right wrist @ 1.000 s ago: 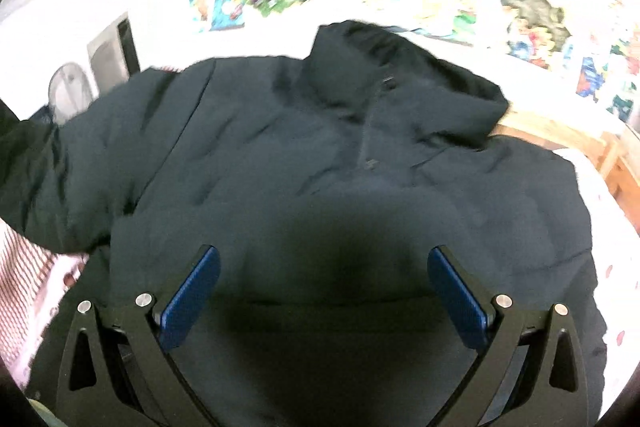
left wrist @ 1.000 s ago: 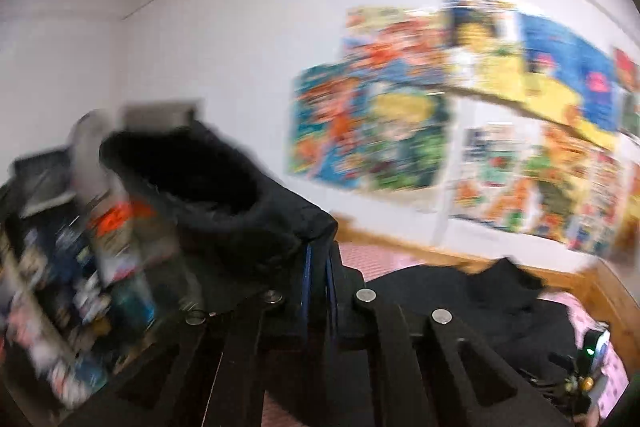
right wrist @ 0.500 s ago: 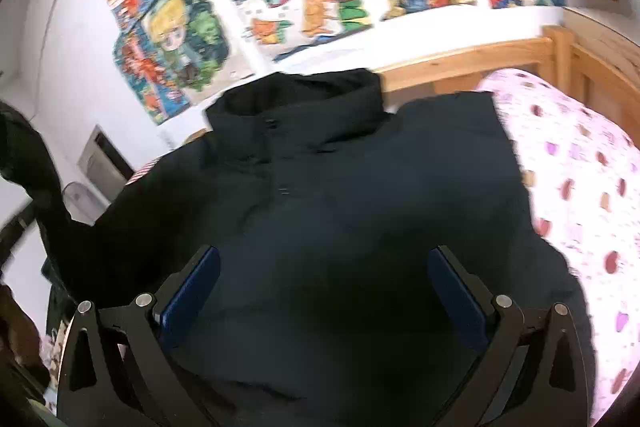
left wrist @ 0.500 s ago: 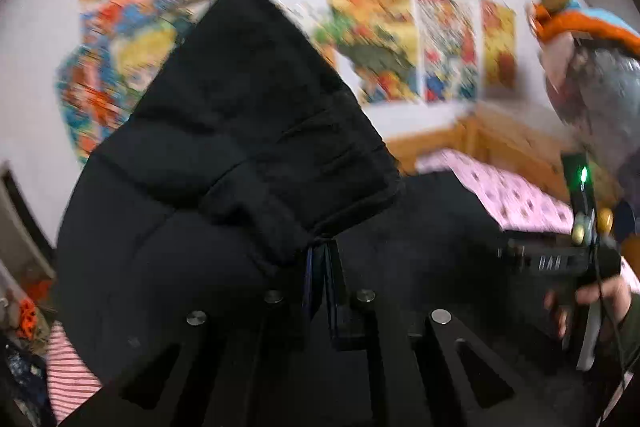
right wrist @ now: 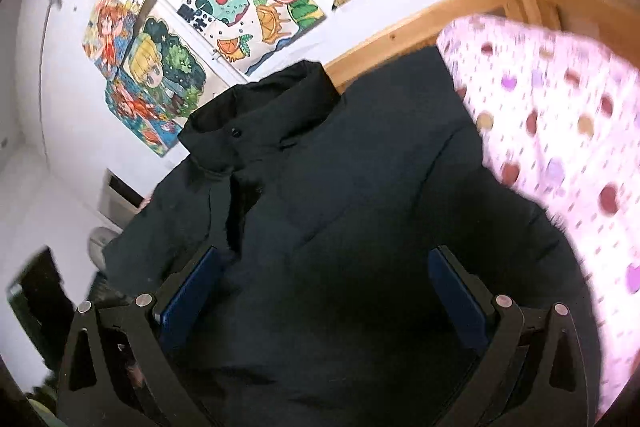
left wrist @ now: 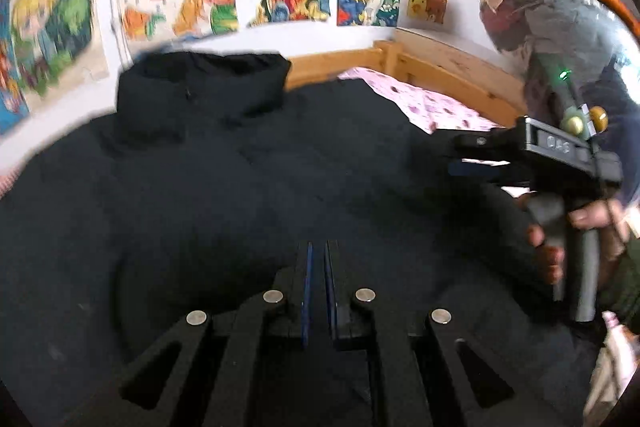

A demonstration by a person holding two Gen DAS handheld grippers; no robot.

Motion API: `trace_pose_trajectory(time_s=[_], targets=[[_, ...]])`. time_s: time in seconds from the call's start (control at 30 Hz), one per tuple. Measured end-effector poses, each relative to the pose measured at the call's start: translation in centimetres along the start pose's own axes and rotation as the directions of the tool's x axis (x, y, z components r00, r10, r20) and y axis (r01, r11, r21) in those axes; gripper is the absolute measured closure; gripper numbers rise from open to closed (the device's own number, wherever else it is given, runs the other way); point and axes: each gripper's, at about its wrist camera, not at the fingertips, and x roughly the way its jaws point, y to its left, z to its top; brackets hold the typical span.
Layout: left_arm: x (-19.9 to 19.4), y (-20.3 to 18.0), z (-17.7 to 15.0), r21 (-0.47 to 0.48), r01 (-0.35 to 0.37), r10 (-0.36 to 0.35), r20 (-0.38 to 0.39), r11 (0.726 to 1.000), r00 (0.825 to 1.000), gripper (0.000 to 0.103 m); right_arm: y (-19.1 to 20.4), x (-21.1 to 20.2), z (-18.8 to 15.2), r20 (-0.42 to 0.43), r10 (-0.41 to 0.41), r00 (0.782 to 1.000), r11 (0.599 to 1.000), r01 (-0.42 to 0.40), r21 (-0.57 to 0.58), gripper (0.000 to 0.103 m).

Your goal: Fold large clothes

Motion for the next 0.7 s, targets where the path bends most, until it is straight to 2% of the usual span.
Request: trace_pose_trajectory(time_s=[0.07,0.13,0.2,0.23,0.27,0.3,0.37,0.47,0.53,0.63,0.7], targets=[[-0.3,1.2,-0.7,-0.084,0.073,-0.074,-0.018,0.994,0.997,0.096,0.7,1.4,-0.4,-0.031,0.024,0.999,0.999,-0.025,-0.033,0.001],[-1.1,2.9,-1.6,-0.193,0.12,-0.127,-0.023,0.974,0.992,0.096,2.1,2.6,-0.7,-0.051,0.038,0.998,0.995,-0.042,-0.085,0.001],[-2.1,4.5,-2.8,-0.288,0.161,-0.169,-0.004,0.944,0.986,0.081,3.5,3.6,-0.8,-0.072,0.065,0.995,0.989,-0.074,-0.132,0.001],[-2.7,5.2,-3.3,-0.317,0.146,-0.152,0.006,0.937,0.988,0.054,4.8,4.5,-0.9,-0.088,0.08,0.993,0.982,-0.094,-0.167,0.001],[-3.6,5.9,-3.9,-0.346,0.119,-0.118,0.023,0.931,0.993,0.018,5.5,5.0,-1.0,-0.1,0.087,0.991,0.976,-0.105,-0.19,0.001],[-4.7,6.6,-4.5,-0.371,0.095,-0.079,0.06,0.924,0.995,0.008,6.3,5.6,-1.0,-0.112,0.09,0.99,0.971,-0.113,-0.213,0.001],[-6.9,7.7,-5.7,-0.41,0.085,-0.029,0.14,0.908,0.99,0.006,8.0,7.3,-1.0,-0.144,0.098,0.985,0.958,-0.133,-0.253,0.001],[-9.0,9.2,-6.4,-0.442,0.033,0.036,0.147,0.897,0.988,0.006,9.8,9.9,-0.5,-0.181,0.087,0.98,0.95,-0.136,-0.281,0.001],[-10.7,10.4,-7.3,-0.481,-0.049,0.137,0.151,0.876,0.979,0.006,11.1,11.2,-0.2,-0.18,0.074,0.981,0.94,-0.129,-0.315,0.001],[-12.5,12.3,-8.5,-0.537,-0.234,0.325,0.08,0.811,0.942,0.006,12.5,12.8,0.1,-0.182,0.045,0.982,0.929,-0.109,-0.354,0.001],[-13.6,13.8,-10.0,-0.581,-0.332,0.433,0.039,0.743,0.901,0.006,12.8,14.1,0.2,-0.201,0.02,0.979,0.943,-0.085,-0.321,0.002]])
